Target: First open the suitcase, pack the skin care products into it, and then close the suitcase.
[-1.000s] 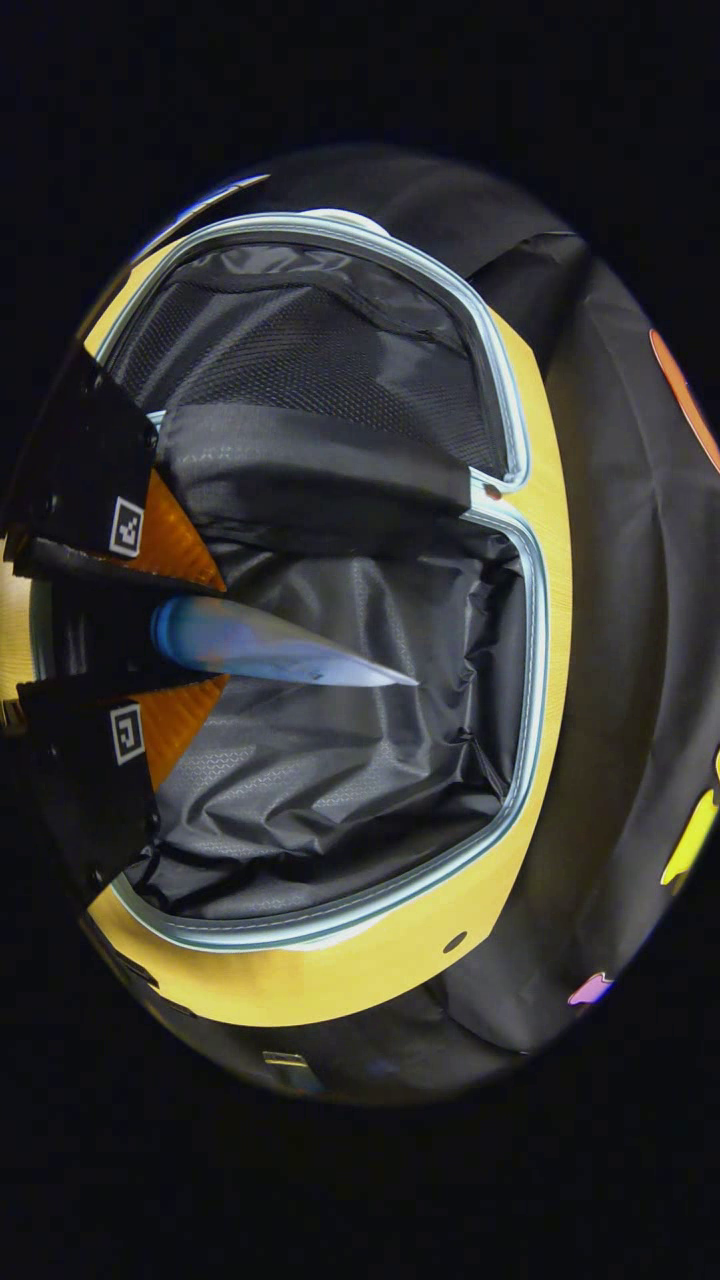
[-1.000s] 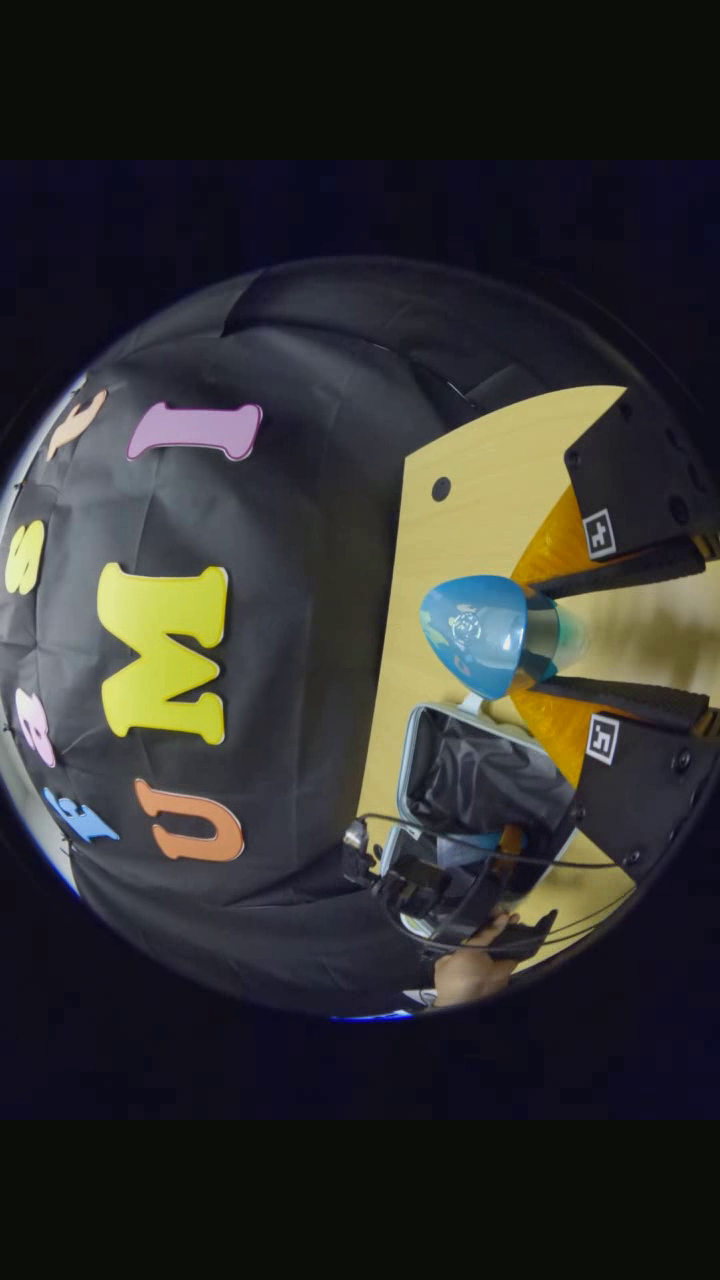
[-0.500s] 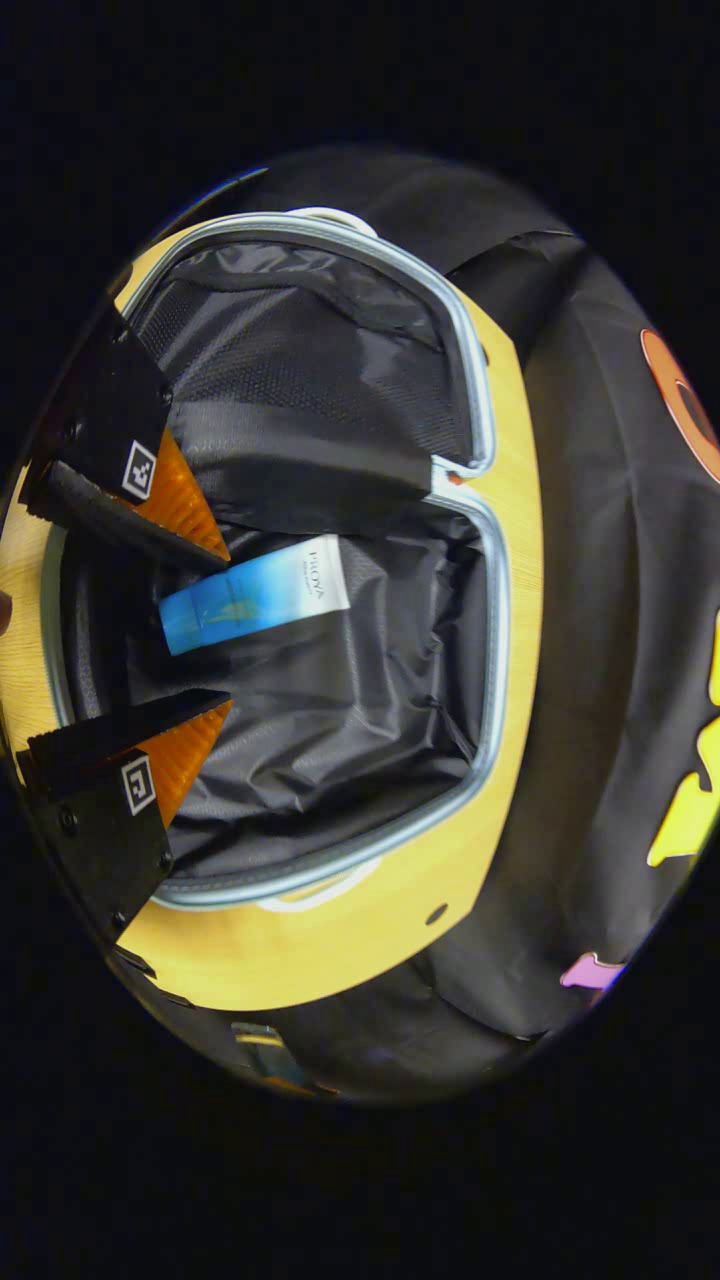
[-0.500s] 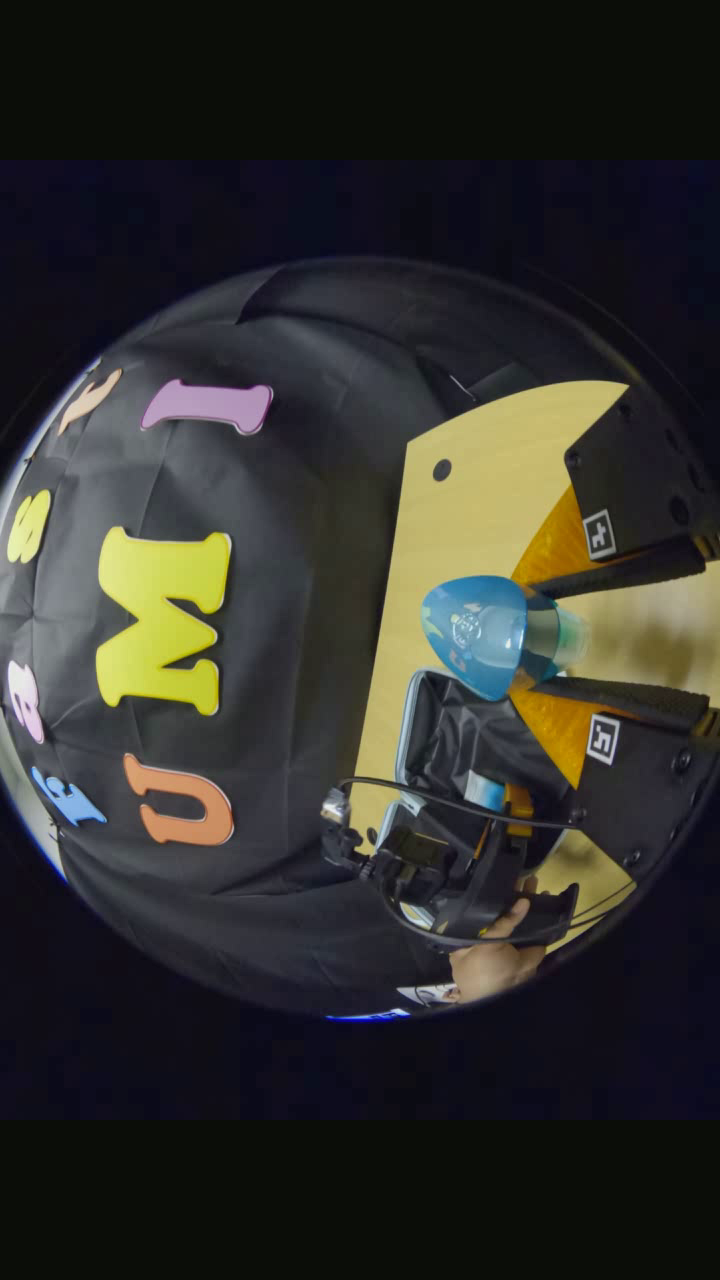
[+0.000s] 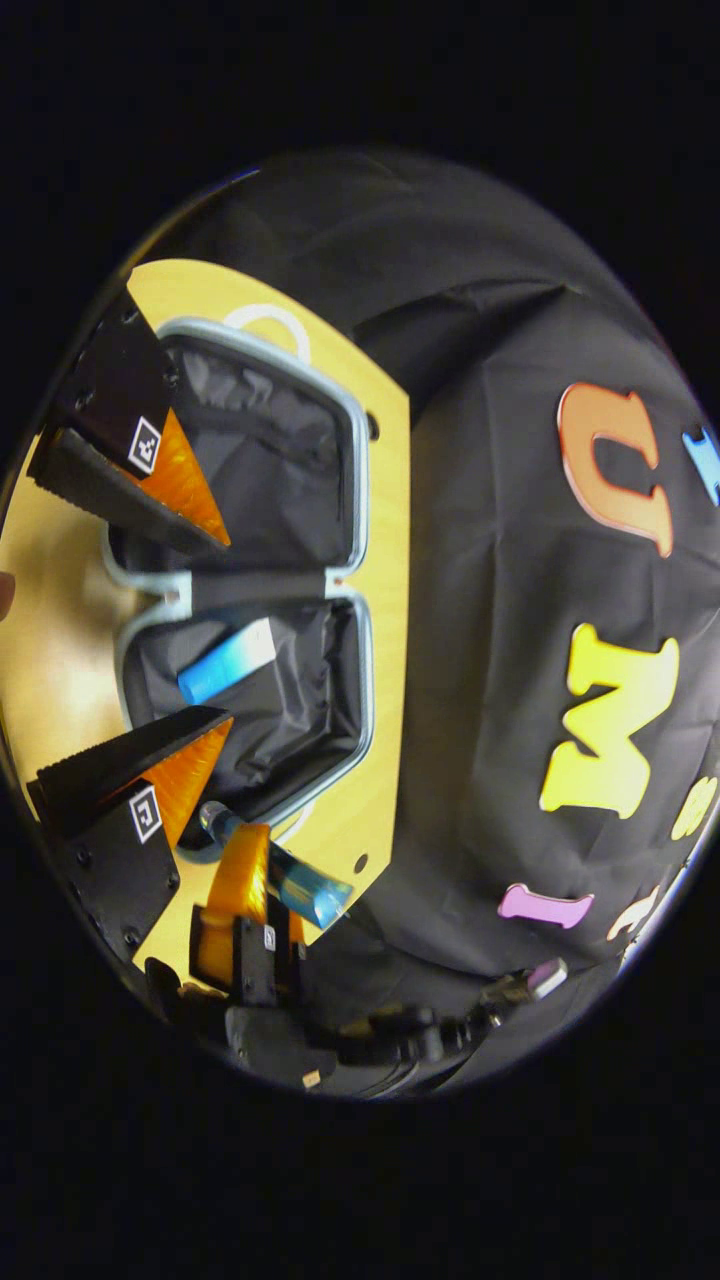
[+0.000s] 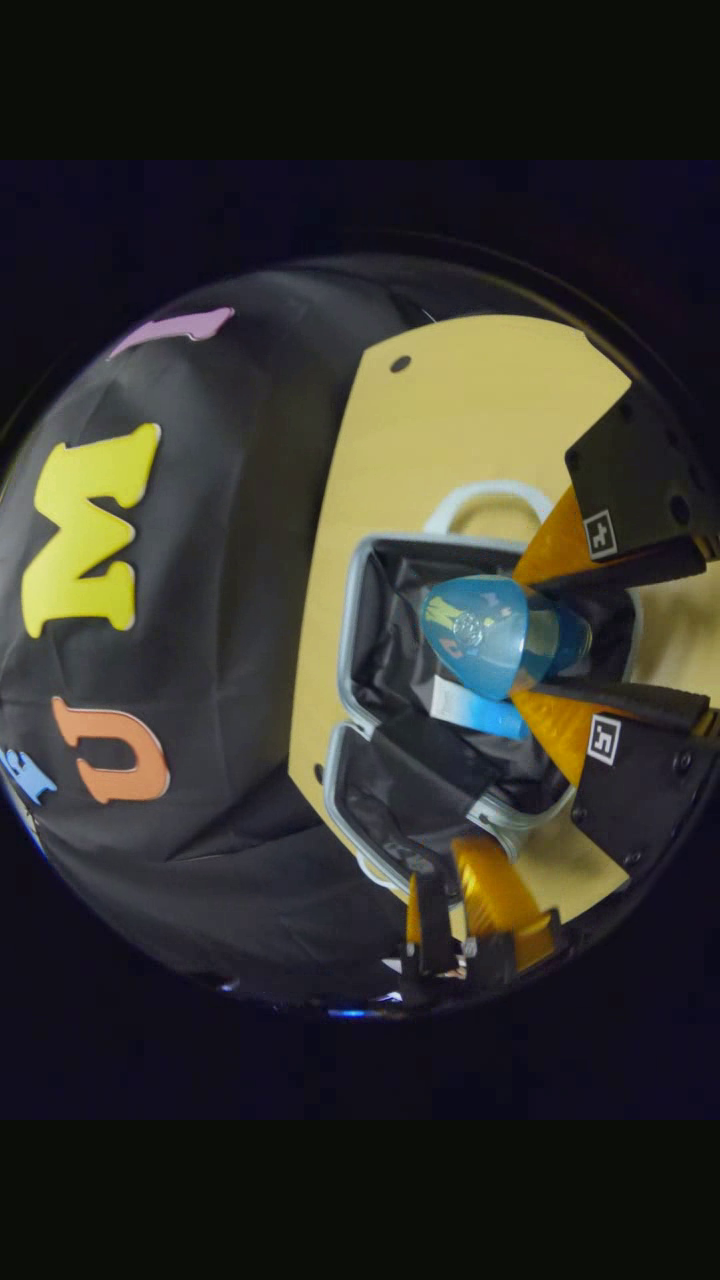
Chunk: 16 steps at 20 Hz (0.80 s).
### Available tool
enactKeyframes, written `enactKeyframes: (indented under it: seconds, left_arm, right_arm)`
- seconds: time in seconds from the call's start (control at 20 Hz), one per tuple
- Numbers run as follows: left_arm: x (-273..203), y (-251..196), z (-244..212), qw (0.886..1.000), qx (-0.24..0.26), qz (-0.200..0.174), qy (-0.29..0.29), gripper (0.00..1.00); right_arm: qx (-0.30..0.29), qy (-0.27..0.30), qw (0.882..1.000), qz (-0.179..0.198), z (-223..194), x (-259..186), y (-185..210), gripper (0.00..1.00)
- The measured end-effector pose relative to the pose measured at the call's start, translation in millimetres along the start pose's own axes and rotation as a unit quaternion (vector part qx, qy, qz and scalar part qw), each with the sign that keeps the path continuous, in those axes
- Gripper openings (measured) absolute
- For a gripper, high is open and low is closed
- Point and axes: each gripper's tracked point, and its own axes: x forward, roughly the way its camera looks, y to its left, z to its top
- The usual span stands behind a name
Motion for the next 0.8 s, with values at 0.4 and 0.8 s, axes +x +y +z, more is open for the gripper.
enactKeyframes:
  seconds: [0.4, 0.8]
  left_arm:
    - [-50, 139, -31, 0.992, -0.070, 0.094, -0.039, 0.98]
    - [-30, 237, -41, 0.957, -0.251, 0.134, -0.064, 0.99]
  right_arm:
    - [0.021, 0.064, 0.998, -0.013, -7, 74, 15, 0.40]
    - [0.067, 0.117, 0.989, -0.059, -20, 122, 2, 0.40]
